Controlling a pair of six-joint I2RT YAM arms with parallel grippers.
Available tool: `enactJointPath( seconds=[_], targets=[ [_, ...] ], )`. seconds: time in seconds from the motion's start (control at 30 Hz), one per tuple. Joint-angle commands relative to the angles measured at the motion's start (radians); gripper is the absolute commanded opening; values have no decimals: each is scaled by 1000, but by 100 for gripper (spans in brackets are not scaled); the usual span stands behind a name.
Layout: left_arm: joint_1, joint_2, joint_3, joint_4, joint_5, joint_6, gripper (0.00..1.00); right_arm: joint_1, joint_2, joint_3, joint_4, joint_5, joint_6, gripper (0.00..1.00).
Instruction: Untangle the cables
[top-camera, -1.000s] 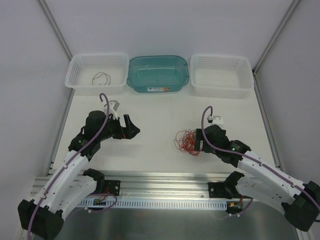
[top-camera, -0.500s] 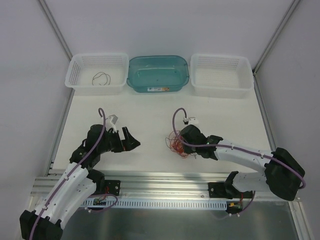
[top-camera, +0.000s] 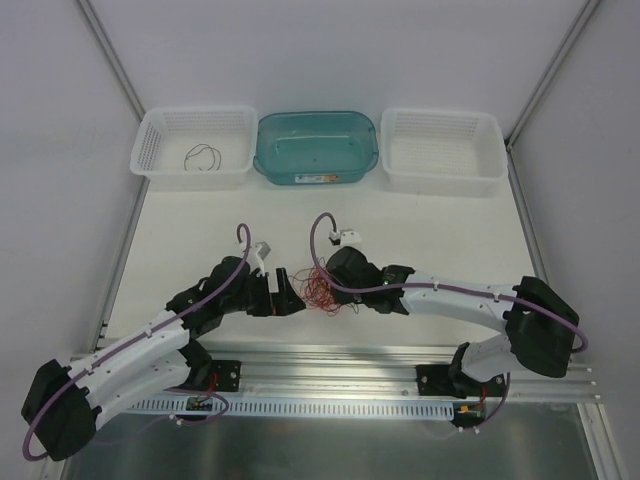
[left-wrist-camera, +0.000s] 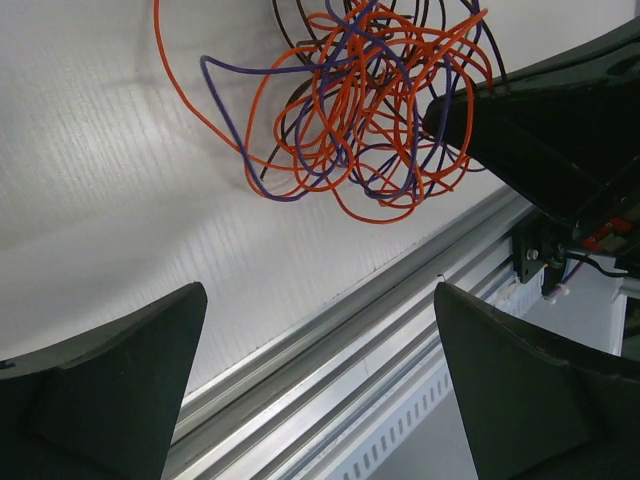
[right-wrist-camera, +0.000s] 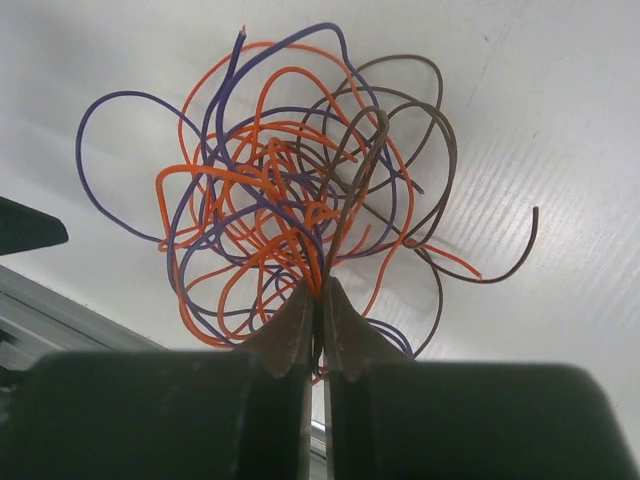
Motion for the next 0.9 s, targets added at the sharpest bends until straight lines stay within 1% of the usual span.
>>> enactJointPath(
  seconds=[0.0, 0.03, 0.1, 0.17, 0.2, 0.27, 0.33, 0.47, 0.57, 0.73, 0.87],
  targets=[
    [-79, 61, 50, 89, -143, -54, 99, 18, 30, 28, 40, -4, 47, 1],
    [-111, 78, 54, 105, -159, -63, 99, 21, 38, 27, 48, -9, 52, 1],
    [-139, 133, 58, 137, -189, -86, 99, 27, 56, 30, 64, -21, 64, 4],
    [-173, 163, 69, 145, -202, -104, 99, 38, 67, 45, 59, -21, 67, 12],
    [-185, 184, 70, 168, -227, -108, 99, 47, 67, 51, 44, -16, 63, 22],
    [-217, 201, 74, 174, -238, -117, 99, 55, 48, 63, 12, 5, 56, 28],
    [-236, 209, 72, 177, -284, -129, 99, 56, 25, 66, -8, 39, 52, 37],
    [-249, 227, 64, 185, -318, -146, 99, 56, -33, 45, -50, 85, 41, 38],
    [-256, 241, 61, 192, -339, -154, 98, 58, -61, 19, -45, 88, 44, 37],
    [-260, 283, 73, 212, -354, -158, 96, 58, -56, -1, -22, 74, 43, 34],
    [-269, 351, 95, 238, -350, -160, 94, 56, -33, -7, 7, 71, 50, 33]
  ],
)
